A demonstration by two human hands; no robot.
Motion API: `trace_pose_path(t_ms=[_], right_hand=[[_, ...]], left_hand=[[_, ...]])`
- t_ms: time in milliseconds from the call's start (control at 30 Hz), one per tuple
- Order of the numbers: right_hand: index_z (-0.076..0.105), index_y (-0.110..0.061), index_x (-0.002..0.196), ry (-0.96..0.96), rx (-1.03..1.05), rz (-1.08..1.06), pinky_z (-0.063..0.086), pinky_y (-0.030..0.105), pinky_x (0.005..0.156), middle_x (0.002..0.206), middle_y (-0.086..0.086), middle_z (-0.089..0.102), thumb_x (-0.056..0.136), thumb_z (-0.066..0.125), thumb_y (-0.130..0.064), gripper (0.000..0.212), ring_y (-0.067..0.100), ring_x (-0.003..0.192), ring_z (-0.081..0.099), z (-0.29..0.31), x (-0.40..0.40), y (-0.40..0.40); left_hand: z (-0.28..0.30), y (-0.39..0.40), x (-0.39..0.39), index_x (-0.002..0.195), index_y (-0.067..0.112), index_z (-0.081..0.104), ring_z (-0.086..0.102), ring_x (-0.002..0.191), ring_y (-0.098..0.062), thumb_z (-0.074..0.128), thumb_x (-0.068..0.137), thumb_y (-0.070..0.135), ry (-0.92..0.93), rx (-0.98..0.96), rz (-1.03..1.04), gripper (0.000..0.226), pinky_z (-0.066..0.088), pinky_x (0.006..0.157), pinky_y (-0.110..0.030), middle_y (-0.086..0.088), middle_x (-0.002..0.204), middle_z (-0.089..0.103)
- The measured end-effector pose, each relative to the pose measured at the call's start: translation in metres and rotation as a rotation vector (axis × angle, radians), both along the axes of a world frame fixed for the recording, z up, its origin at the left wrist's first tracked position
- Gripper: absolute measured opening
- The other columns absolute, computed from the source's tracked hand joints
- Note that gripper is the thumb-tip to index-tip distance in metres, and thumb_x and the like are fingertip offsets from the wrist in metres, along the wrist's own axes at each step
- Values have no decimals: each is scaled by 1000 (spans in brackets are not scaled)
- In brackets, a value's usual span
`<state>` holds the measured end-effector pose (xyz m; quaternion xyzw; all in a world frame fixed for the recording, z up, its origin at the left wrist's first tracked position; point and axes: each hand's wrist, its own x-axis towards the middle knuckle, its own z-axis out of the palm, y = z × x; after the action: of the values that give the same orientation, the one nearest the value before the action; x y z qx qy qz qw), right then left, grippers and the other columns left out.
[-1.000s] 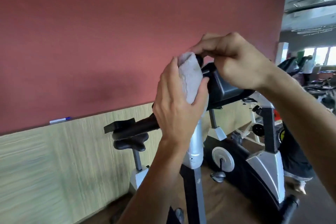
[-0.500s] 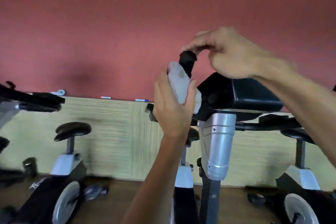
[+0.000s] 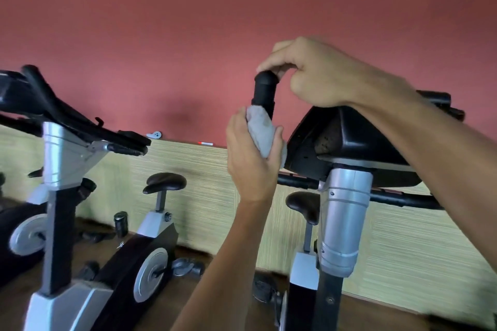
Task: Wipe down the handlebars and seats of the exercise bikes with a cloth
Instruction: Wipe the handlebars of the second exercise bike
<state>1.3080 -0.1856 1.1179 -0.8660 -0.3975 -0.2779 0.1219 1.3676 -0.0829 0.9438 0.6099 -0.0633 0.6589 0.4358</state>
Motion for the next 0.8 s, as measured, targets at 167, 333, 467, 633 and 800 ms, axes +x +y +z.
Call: trace_pose_path(t_ms=[167,333,467,633,800], right_hand=[[62,-13,139,30,46,43,40,33,106,119,6,60,81,32,19,72,23,119,56,-9,9,-12],[64,-20,138,101,35,106,38,27,102,121,-2,60,79,32,19,78,8,113,53,-9,16,-21],[48,-30,151,106,70,55,19,20,120,152,-7,49,81,29,20,88,7,147,34,-17,19,-26],[47,-36,151,115,90,66,26,21,120,157,-9,46,79,30,17,91,-2,144,38,-22,11,-31],[66,-32,134,79,78,92,56,25,72,83,-39,63,76,29,15,83,1,55,57,-14,8,-33]], left_hand=[[14,-8,-7,139,1,52,58,127,-24,74,93,34,-58,-40,68,61,50,102,-41,-9,137,59],[56,-14,-8,145,3,50,57,131,-19,76,93,33,-173,-61,103,65,48,102,-26,-6,142,58],[17,-6,8,145,-5,43,55,132,-32,79,91,26,-130,34,165,72,52,100,-47,-19,142,55],[35,-15,-1,145,-3,48,55,134,-28,76,91,24,-156,52,230,66,53,102,-45,-15,144,57],[62,-17,1,148,5,47,58,132,-23,77,84,17,-226,5,245,72,57,95,-41,-10,145,57]])
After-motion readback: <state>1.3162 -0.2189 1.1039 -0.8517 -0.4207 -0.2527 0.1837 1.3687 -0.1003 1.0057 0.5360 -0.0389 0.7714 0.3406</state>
